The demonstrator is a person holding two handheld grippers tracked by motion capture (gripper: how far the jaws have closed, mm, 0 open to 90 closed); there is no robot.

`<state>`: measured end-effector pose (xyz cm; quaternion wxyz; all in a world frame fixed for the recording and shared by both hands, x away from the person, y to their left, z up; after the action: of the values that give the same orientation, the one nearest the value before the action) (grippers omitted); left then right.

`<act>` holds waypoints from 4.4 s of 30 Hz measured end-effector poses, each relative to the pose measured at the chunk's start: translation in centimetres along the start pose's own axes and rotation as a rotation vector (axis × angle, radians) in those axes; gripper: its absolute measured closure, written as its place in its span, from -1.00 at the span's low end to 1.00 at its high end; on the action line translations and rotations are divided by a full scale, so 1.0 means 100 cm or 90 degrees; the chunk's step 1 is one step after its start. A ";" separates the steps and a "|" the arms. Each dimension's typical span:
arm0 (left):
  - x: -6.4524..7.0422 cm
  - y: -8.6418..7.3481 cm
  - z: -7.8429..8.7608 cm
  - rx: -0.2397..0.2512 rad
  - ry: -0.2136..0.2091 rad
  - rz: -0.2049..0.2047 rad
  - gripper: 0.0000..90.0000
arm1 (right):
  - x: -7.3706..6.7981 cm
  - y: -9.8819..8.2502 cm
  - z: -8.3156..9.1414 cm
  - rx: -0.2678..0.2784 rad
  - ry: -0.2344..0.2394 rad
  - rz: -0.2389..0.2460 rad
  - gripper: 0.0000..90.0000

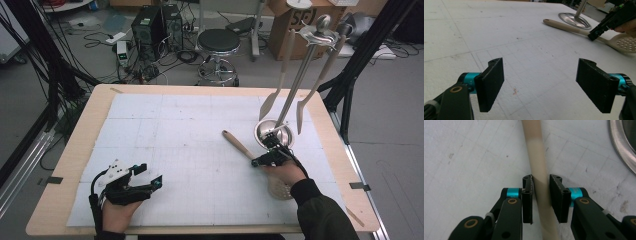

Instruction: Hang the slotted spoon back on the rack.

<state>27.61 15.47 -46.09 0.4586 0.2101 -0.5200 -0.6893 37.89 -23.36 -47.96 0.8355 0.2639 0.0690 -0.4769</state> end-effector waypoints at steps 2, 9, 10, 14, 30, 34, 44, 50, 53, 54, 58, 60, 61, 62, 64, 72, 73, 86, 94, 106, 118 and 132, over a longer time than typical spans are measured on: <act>0.000 0.000 0.000 -0.001 -0.002 -0.002 -0.49 | -0.002 -0.001 0.000 -0.006 -0.016 0.007 0.64; 0.001 0.000 -0.001 -0.001 -0.001 -0.001 -0.49 | -0.005 -0.001 -0.002 -0.005 -0.040 0.028 0.67; 0.001 0.000 0.000 -0.001 -0.001 -0.002 -0.49 | -0.005 -0.001 -0.002 -0.007 -0.039 0.028 0.68; 0.000 0.000 0.000 -0.001 0.000 0.000 -0.49 | -0.007 -0.002 -0.002 -0.002 -0.059 0.054 0.74; -0.001 -0.001 -0.001 -0.003 0.002 -0.001 -0.49 | -0.005 -0.002 0.012 0.093 0.069 0.028 0.74; 0.000 -0.001 -0.001 -0.003 0.001 0.000 -0.49 | -0.004 0.000 0.017 0.114 0.095 0.012 0.74; 0.000 -0.001 -0.001 -0.003 0.001 0.000 -0.49 | -0.012 0.003 0.036 0.191 0.168 -0.004 0.74; -0.001 -0.001 -0.001 -0.004 -0.001 0.001 -0.49 | -0.017 0.003 0.052 0.243 0.202 -0.005 0.74; -0.001 -0.001 -0.001 -0.003 -0.001 0.001 -0.49 | -0.017 0.004 0.059 0.270 0.213 -0.008 0.74; -0.001 -0.001 -0.001 -0.003 -0.001 0.000 -0.49 | -0.016 0.004 0.061 0.280 0.214 -0.005 0.74; -0.001 -0.001 -0.001 -0.003 -0.001 0.001 -0.49 | -0.017 0.002 0.070 0.310 0.229 -0.011 0.74; -0.001 -0.001 -0.001 -0.003 -0.001 0.001 -0.49 | -0.017 0.002 0.074 0.323 0.235 -0.013 0.74; -0.001 -0.001 -0.001 -0.004 0.000 -0.001 -0.49 | -0.017 0.001 0.076 0.329 0.237 -0.012 0.74; -0.001 -0.001 -0.001 -0.004 0.002 -0.001 -0.49 | -0.017 0.001 0.078 0.335 0.238 -0.013 0.74; -0.001 -0.001 -0.001 -0.003 0.001 0.000 -0.49 | -0.017 0.001 0.082 0.346 0.240 -0.011 0.74; -0.001 -0.001 -0.001 -0.005 0.001 0.001 -0.49 | -0.019 -0.003 0.104 0.414 0.247 -0.002 0.74; -0.001 -0.001 -0.001 -0.004 0.001 0.001 -0.49 | -0.019 -0.004 0.107 0.424 0.245 -0.001 0.74; -0.001 -0.001 -0.002 -0.005 0.001 0.000 -0.49 | -0.010 -0.015 0.143 0.536 0.219 -0.012 0.74; -0.001 -0.001 -0.002 -0.006 0.001 -0.001 -0.49 | -0.004 -0.025 0.159 0.594 0.196 -0.016 0.74; -0.001 -0.002 -0.002 -0.007 0.001 -0.002 -0.49 | -0.003 -0.028 0.179 0.678 0.158 -0.013 0.74; 0.000 -0.001 -0.002 -0.007 0.002 -0.002 -0.49 | -0.005 -0.031 0.199 0.745 0.139 0.003 0.74; -0.001 -0.002 -0.002 -0.008 0.003 -0.003 -0.49 | -0.013 -0.024 0.218 0.771 0.140 0.029 0.74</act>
<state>27.72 15.42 -46.31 0.4596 0.2100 -0.5142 -0.6931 32.18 -34.42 -29.80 0.5352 0.7405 -0.1343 -0.3836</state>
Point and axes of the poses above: each handheld gripper's, and its own axes: z roughly backward along the jaws, y roughly out of its top, x roughly to its right, the point moved 6 cm from there along -z, roughly forward along the jaws, and after that the axes turned 8 degrees about y, right-handed, at the moved point
